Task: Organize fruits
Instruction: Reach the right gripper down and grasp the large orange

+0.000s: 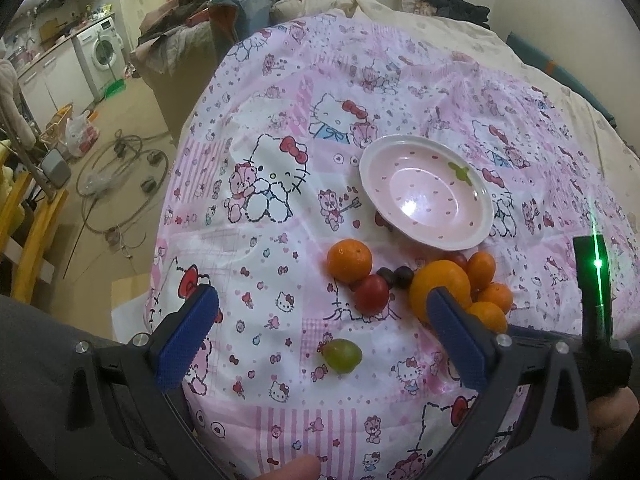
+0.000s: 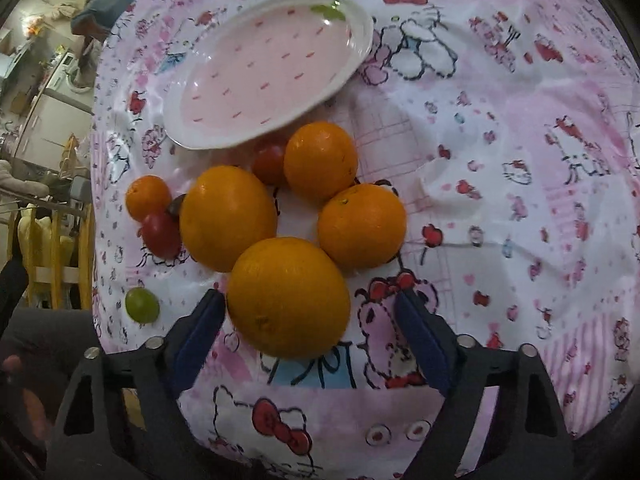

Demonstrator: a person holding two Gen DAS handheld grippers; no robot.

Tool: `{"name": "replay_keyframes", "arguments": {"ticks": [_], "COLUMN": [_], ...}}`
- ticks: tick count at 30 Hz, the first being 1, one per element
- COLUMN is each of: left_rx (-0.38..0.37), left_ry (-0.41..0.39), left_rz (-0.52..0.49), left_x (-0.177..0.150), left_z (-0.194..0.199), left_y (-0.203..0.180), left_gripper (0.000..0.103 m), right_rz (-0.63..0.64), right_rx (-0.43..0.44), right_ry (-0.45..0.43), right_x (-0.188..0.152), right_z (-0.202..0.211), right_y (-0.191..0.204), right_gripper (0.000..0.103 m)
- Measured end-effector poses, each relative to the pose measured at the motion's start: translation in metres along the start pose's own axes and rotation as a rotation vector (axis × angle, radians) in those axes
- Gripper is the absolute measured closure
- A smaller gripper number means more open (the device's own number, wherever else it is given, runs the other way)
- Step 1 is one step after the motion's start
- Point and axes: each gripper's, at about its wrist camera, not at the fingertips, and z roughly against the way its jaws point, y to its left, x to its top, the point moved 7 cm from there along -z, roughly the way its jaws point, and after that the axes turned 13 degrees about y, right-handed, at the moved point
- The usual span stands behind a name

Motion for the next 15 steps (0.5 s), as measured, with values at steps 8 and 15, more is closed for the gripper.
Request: {"name": "replay_keyframes", "arguments": {"ticks": [8, 15], "left_rx": [0.037, 0.051], "left_ry": [0.070, 0.121], "left_rz": [-0.021, -0.035], "left_x": [-0.009, -0.015], "left_z": [-0.016, -0.027], "left_y": [-0.001, 0.000], "left_gripper": [0.000, 0.000], "right_rz": [0.087, 0.095], "right_rx": [-0.003, 0.064], "right_ry": [-0.010, -0.020], "right_x": [-0.002, -0.017], "right_z": [0.000, 0.016], "right_y": [0.013, 0.013], "right_gripper": [0.043, 0.044]}}
